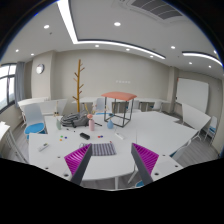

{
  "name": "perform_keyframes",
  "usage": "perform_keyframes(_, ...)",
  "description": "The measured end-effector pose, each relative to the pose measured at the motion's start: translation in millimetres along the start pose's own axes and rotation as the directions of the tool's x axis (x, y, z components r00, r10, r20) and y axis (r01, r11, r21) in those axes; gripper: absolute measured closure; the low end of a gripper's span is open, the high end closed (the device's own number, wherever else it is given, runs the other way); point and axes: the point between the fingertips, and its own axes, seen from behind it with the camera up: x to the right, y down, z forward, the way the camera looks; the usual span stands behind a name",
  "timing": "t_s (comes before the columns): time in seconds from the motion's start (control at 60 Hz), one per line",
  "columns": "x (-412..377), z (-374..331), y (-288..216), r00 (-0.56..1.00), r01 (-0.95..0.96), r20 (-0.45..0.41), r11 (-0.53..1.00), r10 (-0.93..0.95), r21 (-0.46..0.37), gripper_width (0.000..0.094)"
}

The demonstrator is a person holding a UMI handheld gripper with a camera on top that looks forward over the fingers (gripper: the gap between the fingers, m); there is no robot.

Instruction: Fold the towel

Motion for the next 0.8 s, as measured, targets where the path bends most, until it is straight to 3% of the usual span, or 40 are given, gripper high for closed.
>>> perform_keyframes(0.467, -137.3, 47.5, 80.2, 0.979, 0.022, 0.205, 0.997, -0.005, -0.077, 0.0080)
perform_keyframes(0.617, -196.4, 87.0, 112.9, 0.961, 0.055, 0.276, 0.995, -0.029, -0.088, 0.0085)
perform_keyframes(0.8, -248.3, 158.7, 157.7, 0.952, 0.083, 0.301, 0.991, -0.047, -0.106, 0.0087)
